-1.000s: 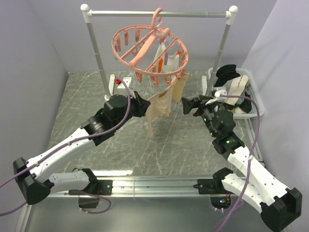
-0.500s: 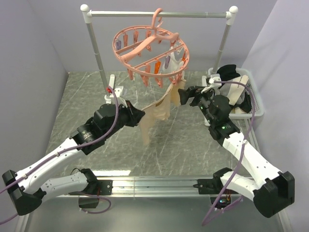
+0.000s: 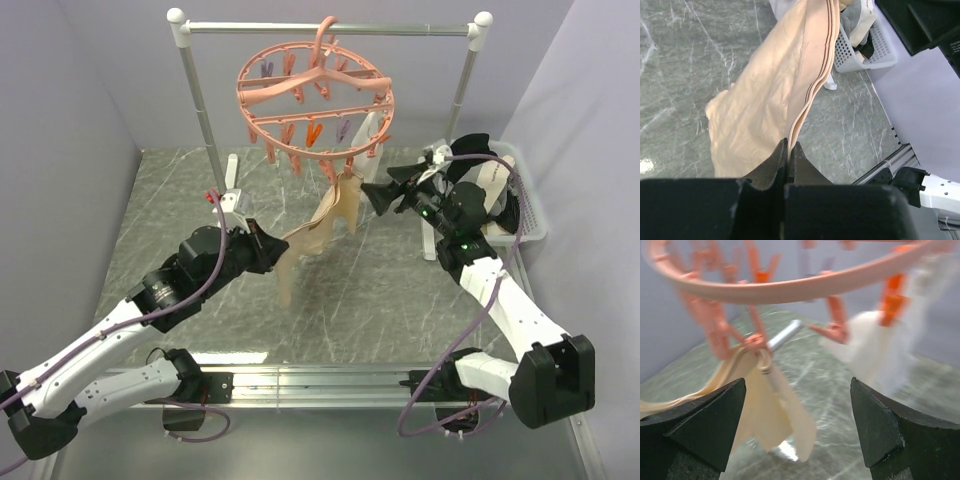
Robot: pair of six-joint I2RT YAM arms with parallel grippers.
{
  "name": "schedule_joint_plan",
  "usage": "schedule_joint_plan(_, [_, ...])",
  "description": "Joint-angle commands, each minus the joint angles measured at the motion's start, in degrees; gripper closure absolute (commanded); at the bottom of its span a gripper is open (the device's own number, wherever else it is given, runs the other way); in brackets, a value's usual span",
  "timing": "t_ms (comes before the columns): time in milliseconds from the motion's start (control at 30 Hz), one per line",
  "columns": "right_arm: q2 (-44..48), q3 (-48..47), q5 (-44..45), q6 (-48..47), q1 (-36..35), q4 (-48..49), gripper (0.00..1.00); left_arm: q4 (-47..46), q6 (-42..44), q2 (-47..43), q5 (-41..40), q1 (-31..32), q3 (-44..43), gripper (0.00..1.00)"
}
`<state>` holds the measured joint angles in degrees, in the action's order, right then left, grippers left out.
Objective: Remove the underwear clipped to the hanger
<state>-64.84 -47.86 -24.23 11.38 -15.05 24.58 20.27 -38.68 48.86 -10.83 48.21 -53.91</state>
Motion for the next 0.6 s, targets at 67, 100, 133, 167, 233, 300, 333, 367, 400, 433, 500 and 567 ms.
schedule_joint_plan(67, [-3.45, -4.87, -20.58, -1.36, 0.11, 6.45, 0.09, 1.26, -1.05, -2.36, -0.24, 0.14, -0.67, 0.99])
schedule_joint_plan(100, [-4.06, -5.31, -22.94, -1.1, 0.02, 6.53, 0.09, 1.26, -1.05, -2.54, -0.07, 0.13, -0.67, 0.99])
schedule_joint_plan(133, [-5.11, -6.28, -23.4, -1.01, 0.11, 6.45, 0.09, 1.43, -1.14, -2.63, 0.02, 0.22, -0.67, 1.0])
schedule_joint_plan(167, [-5.64, -6.63, -23.67, -0.92, 0.02, 6.53, 0.09, 1.35, -1.23, -2.8, 0.19, 0.22, -0.76, 0.99])
schedule_joint_plan(233, [-7.05, -7.95, -24.02, -0.66, -0.16, 6.97, 0.09, 1.44, -1.4, -2.72, 0.72, 0.13, -0.76, 0.99])
schedule_joint_plan(300, [-8.19, -9.27, -24.64, -0.74, -0.68, 6.28, 0.1, 1.52, -1.4, -2.81, 0.9, 0.22, -0.85, 0.99])
schedule_joint_plan(333, [-9.16, -10.67, -24.55, -1.0, -1.21, 5.58, 0.1, 1.44, -1.49, -2.72, 1.07, 0.14, -0.85, 0.99])
schedule_joint_plan(367, [-9.51, -11.2, -24.2, -1.53, -1.47, 4.7, 0.11, 1.35, -1.58, -2.72, 1.16, 0.22, -0.76, 0.99])
schedule_joint_plan(400, [-9.86, -11.55, -23.68, -2.4, -1.82, 4.43, 0.11, 1.26, -1.58, -2.81, 1.25, 0.22, -0.76, 0.99])
schedule_joint_plan(433, [-10.48, -12.34, -23.06, -2.76, -2.7, 4.25, 0.11, 1.17, -1.58, -2.81, 1.42, 0.22, -0.76, 0.99])
schedule_joint_plan(500, [-10.92, -12.87, -22.71, -2.94, -3.23, 4.07, 0.11, 1.09, -1.67, -2.81, 1.6, 0.22, -0.67, 0.99])
schedule_joint_plan(567, [-11.62, -13.23, -21.74, -2.85, -4.02, 4.6, 0.12, 1.09, -1.75, -2.81, 1.86, 0.22, -0.67, 0.99])
